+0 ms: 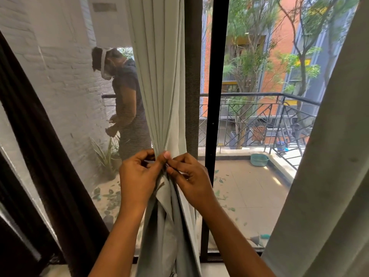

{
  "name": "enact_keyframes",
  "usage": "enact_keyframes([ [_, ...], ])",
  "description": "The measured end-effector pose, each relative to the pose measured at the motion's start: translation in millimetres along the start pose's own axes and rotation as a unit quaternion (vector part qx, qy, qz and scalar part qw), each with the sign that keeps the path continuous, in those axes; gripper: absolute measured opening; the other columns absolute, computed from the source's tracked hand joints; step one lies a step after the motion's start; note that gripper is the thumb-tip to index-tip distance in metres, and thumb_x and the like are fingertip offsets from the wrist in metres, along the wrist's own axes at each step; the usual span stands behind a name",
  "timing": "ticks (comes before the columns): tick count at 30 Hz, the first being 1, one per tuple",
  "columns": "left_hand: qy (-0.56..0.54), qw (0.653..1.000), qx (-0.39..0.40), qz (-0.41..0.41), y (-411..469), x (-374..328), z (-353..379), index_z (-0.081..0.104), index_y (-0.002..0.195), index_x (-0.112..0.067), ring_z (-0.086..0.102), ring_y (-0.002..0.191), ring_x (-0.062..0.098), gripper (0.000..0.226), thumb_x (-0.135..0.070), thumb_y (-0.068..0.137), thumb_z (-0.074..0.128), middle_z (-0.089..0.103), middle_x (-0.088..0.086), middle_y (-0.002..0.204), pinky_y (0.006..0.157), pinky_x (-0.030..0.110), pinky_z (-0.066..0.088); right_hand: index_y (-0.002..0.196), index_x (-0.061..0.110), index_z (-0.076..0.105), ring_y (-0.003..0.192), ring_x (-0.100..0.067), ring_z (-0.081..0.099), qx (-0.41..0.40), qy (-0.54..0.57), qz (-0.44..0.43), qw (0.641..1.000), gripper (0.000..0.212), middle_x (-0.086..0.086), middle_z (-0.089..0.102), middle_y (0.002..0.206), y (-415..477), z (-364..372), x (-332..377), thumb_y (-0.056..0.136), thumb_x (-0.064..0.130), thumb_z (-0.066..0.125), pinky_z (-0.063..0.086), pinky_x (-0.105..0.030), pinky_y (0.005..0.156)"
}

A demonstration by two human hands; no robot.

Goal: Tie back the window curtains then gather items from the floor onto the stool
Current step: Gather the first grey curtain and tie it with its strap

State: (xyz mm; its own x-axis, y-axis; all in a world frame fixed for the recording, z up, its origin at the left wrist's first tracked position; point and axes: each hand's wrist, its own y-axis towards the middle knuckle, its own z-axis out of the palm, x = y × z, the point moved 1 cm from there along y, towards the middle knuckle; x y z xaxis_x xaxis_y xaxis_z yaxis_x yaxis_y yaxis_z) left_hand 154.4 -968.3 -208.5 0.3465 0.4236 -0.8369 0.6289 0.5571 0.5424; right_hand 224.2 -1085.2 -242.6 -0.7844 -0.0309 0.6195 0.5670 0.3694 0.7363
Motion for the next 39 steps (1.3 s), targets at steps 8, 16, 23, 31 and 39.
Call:
enact_keyframes([
  [8,0.085,0.993,-0.049,0.058,-3.0,5.0,-8.1,0.071,0.097,-0.017,0.068,0.075,0.01,0.017,-0.027,0.083,0.071,0.071,-0.003,0.084,0.073,0.036,0.059,0.132,0.017,0.049,0.1,0.019,0.051,-0.133,0.076,0.244,0.958,0.051,0.011,0.053,0.12,37.1,-15.7,-53.9,0.085,0.017,0.068,0.043,-0.007,0.086],
  [16,0.1,0.989,-0.083,0.066,-1.8,7.1,-22.4,0.069,0.094,-0.018,0.068,0.077,0.014,0.014,-0.027,0.083,0.07,0.07,-0.001,0.084,0.074,0.034,0.057,0.103,0.009,0.066,0.091,-0.02,0.063,0.01,0.137,0.277,0.951,0.022,-0.01,0.068,0.098,64.1,-3.5,-75.5,0.082,0.014,0.071,0.055,-0.031,0.083],
  [23,0.109,0.985,-0.113,0.076,-5.1,6.1,-14.9,0.07,0.092,-0.014,0.066,0.074,0.012,0.012,-0.02,0.082,0.073,0.069,-0.001,0.081,0.071,0.033,0.056,0.077,0.019,0.064,0.07,-0.002,0.059,-0.243,-0.073,0.132,0.958,0.01,0.008,0.063,0.074,0.8,-6.6,-11.2,0.079,0.015,0.073,0.048,-0.013,0.063],
  [31,0.093,0.989,-0.088,0.08,-25.8,-7.9,12.1,0.07,0.09,-0.021,0.066,0.072,0.008,0.014,-0.025,0.078,0.076,0.069,-0.005,0.079,0.069,0.033,0.057,0.091,0.016,0.063,0.074,-0.004,0.055,-0.237,-0.198,0.006,0.951,0.009,0.005,0.06,0.083,-29.9,-4.5,27.3,0.085,0.022,0.062,0.044,-0.012,0.066],
  [39,0.063,0.995,-0.054,0.056,-28.4,-11.5,23.4,0.069,0.09,-0.021,0.064,0.07,0.0,0.017,-0.029,0.077,0.077,0.067,-0.014,0.076,0.063,0.01,0.05,0.084,0.014,0.063,0.069,-0.004,0.054,-0.195,-0.185,-0.033,0.963,0.006,0.004,0.06,0.079,-23.1,-5.8,27.0,0.082,0.01,0.067,0.046,-0.018,0.058],
])
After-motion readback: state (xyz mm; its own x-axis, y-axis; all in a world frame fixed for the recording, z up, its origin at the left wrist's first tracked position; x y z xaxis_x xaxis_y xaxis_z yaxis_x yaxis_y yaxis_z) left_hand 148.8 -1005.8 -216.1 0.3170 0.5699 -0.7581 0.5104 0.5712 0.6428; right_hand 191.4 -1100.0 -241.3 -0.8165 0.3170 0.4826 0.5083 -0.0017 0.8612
